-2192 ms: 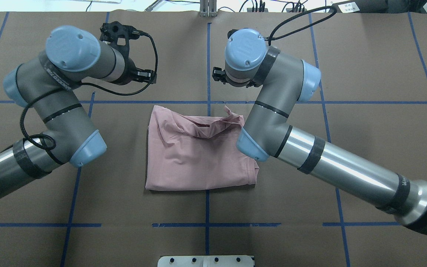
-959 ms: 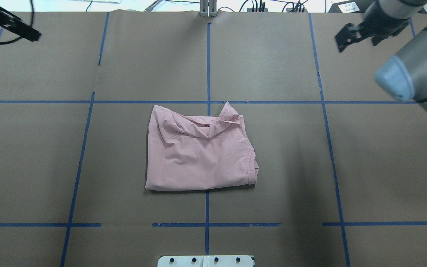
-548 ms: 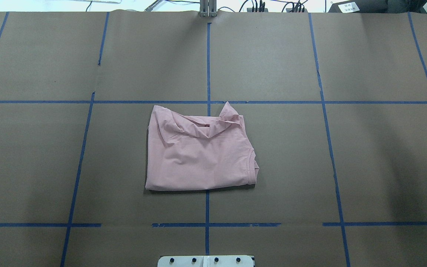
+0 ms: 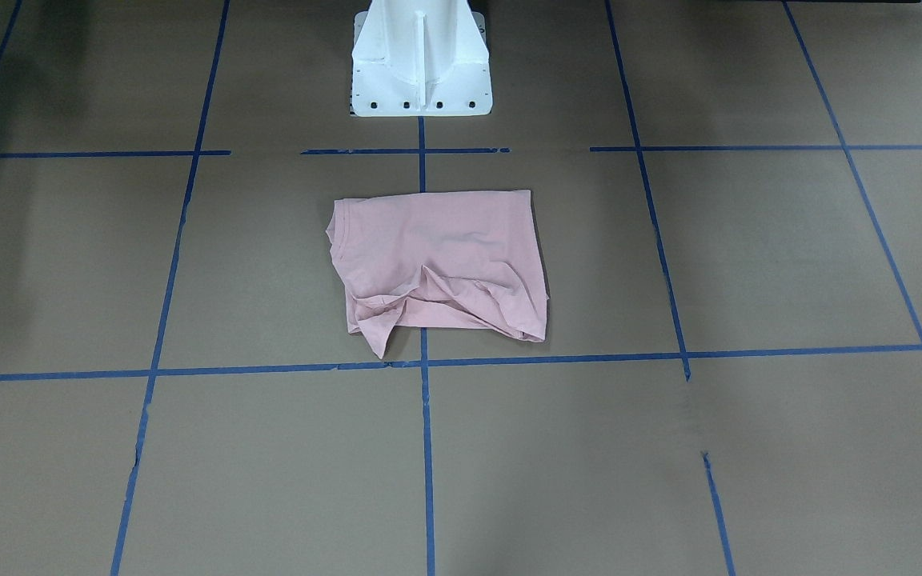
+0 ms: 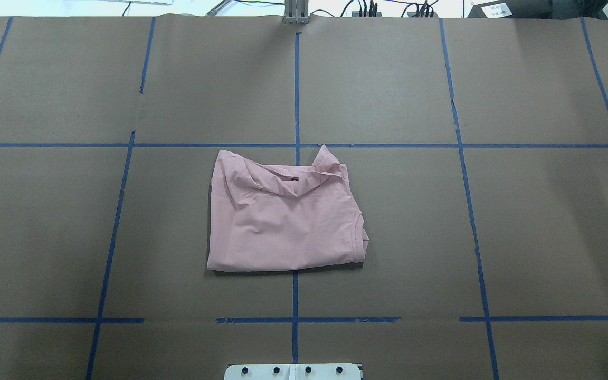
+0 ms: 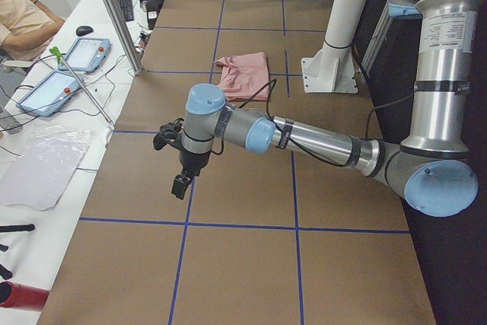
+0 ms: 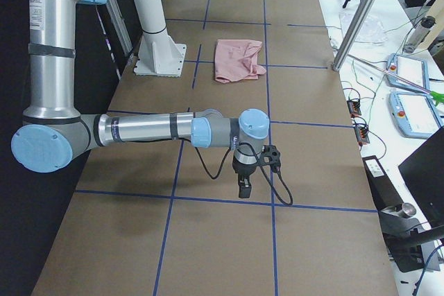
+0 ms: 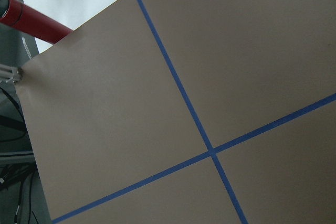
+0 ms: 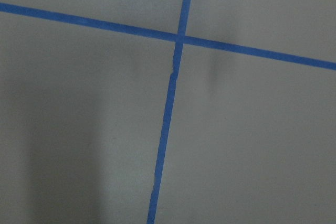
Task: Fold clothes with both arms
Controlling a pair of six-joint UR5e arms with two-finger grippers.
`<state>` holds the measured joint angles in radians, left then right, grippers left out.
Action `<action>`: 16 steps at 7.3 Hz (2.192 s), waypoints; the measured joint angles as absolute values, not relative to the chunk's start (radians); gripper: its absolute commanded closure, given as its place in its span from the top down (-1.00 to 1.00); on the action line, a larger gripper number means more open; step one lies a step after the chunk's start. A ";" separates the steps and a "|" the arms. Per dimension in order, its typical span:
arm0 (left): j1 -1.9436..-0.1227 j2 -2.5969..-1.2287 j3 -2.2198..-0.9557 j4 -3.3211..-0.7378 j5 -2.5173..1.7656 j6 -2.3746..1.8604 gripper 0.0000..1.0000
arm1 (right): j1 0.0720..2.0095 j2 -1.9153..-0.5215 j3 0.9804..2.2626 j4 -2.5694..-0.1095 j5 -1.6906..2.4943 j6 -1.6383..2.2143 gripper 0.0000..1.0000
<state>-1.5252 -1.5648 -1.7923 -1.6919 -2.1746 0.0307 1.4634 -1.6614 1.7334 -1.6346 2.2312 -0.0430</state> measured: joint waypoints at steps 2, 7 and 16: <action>-1.531 -1.527 -1.771 -1.704 -2.321 -0.055 1.00 | 1.490 -1.694 1.726 -1.627 2.268 -0.044 1.00; -1.521 -1.509 -1.712 -1.806 -2.343 -0.072 1.00 | 1.513 -1.706 1.747 -1.622 2.281 -0.055 1.00; -1.534 -1.527 -1.662 -1.687 -2.337 0.030 1.00 | 1.513 -1.720 1.741 -1.621 2.274 -0.052 1.00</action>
